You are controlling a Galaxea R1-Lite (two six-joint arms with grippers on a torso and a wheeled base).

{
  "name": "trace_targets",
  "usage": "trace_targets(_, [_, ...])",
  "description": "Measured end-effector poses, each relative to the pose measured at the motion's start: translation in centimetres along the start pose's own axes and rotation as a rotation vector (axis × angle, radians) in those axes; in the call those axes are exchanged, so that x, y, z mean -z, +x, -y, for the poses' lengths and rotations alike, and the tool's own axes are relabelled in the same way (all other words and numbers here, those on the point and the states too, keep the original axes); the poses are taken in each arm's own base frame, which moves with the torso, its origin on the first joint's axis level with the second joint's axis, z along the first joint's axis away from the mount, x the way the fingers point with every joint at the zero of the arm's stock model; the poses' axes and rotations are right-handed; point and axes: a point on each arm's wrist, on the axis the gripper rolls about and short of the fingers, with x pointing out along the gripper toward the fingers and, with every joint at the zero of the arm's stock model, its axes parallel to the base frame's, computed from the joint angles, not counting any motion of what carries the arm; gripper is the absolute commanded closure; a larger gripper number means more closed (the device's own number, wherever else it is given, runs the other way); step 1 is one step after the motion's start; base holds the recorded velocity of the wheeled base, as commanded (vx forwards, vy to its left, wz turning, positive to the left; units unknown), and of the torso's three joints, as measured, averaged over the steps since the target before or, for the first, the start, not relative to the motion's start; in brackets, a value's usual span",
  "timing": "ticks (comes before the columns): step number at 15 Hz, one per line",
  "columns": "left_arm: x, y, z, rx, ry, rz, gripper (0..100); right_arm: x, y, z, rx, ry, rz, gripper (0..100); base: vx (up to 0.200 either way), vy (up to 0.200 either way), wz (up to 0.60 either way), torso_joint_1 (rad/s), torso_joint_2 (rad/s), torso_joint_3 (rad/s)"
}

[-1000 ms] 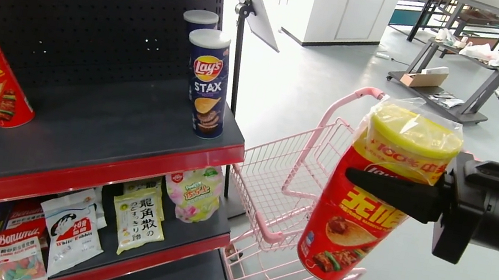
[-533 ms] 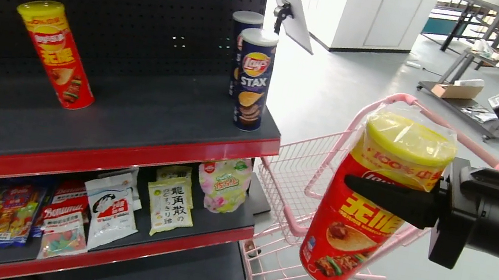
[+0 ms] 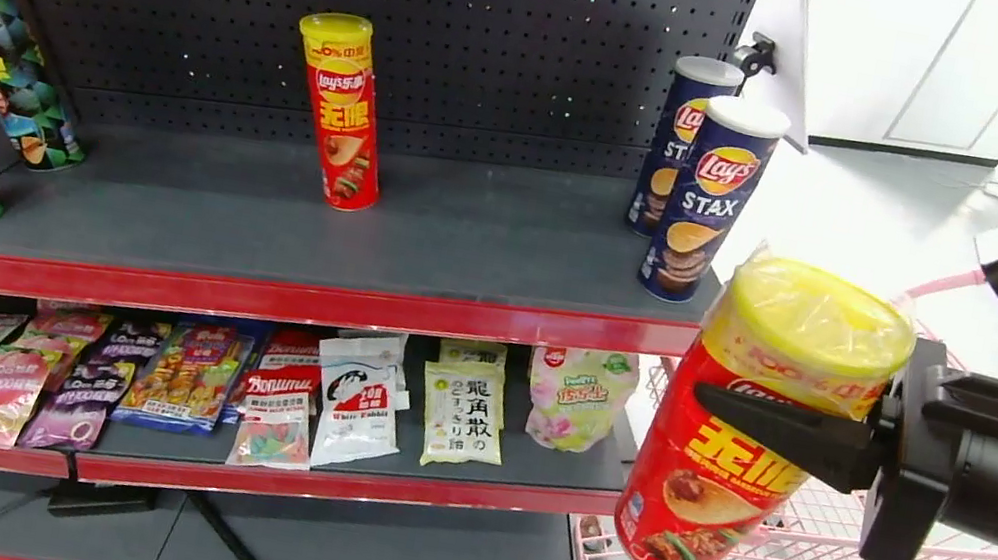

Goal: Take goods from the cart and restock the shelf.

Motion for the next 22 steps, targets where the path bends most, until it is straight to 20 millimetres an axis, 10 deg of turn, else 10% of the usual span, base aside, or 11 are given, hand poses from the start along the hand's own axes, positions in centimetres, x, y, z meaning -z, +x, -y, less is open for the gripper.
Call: trace_targets(22, [0.0, 0.0, 0.0, 0.000, 0.000, -0.001, 0, -1.1, -0.4, -0.7, -0.057, -0.007, 0.059, 100, 0.009, 0.164, 0.00, 0.003, 0.00, 0.002])
